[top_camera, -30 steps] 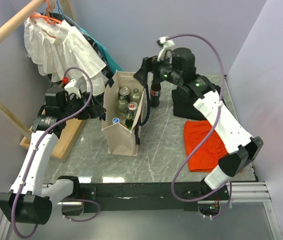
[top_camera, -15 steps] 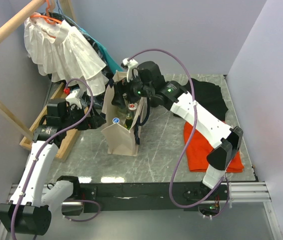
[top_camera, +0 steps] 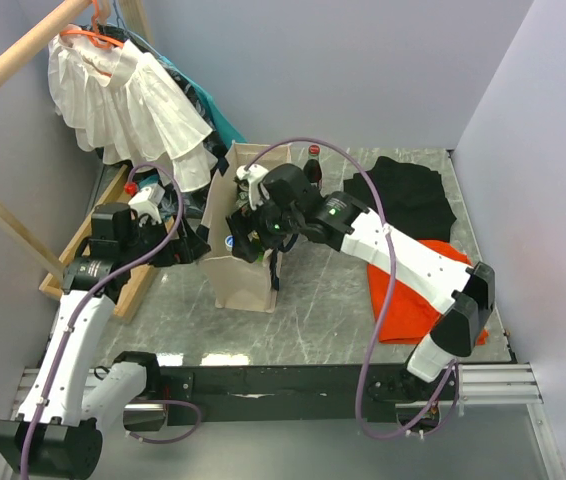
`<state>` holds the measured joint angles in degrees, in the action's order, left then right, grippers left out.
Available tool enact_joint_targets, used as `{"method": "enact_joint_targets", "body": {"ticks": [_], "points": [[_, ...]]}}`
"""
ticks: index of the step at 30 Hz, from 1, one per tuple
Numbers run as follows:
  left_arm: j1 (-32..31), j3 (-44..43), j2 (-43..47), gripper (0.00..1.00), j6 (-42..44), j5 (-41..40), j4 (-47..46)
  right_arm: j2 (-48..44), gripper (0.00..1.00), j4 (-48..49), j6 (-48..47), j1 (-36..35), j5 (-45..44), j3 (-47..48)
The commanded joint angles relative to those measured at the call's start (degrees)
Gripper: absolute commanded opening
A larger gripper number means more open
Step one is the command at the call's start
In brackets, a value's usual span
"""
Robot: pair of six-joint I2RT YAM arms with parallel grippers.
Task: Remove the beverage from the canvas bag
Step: Take out the drink from the canvas bag.
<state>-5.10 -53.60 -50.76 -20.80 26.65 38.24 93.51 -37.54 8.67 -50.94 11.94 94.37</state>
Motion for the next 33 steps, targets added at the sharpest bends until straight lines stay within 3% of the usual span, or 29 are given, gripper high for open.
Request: {"method": "enact_joint_targets", "body": {"ticks": [1, 21, 33], "points": [[-0.35, -2.99, 2.16, 0.96, -1.0, -1.43, 0.79, -5.01, 0.97, -2.09, -1.11, -2.5, -3.24, -1.55], [-0.35, -2.38, 1.37, 0.96, -2.85, -0.29, -2.91, -5.97, 0.96, -2.81, -1.64, -5.75, -9.82, -4.19], [-0.35, -0.8, 2.16, 0.99, -2.49, 0.86, -2.56, -0.54, 0.96, 0.01, -4.27, -5.75, -13.96, 5.91]]}}
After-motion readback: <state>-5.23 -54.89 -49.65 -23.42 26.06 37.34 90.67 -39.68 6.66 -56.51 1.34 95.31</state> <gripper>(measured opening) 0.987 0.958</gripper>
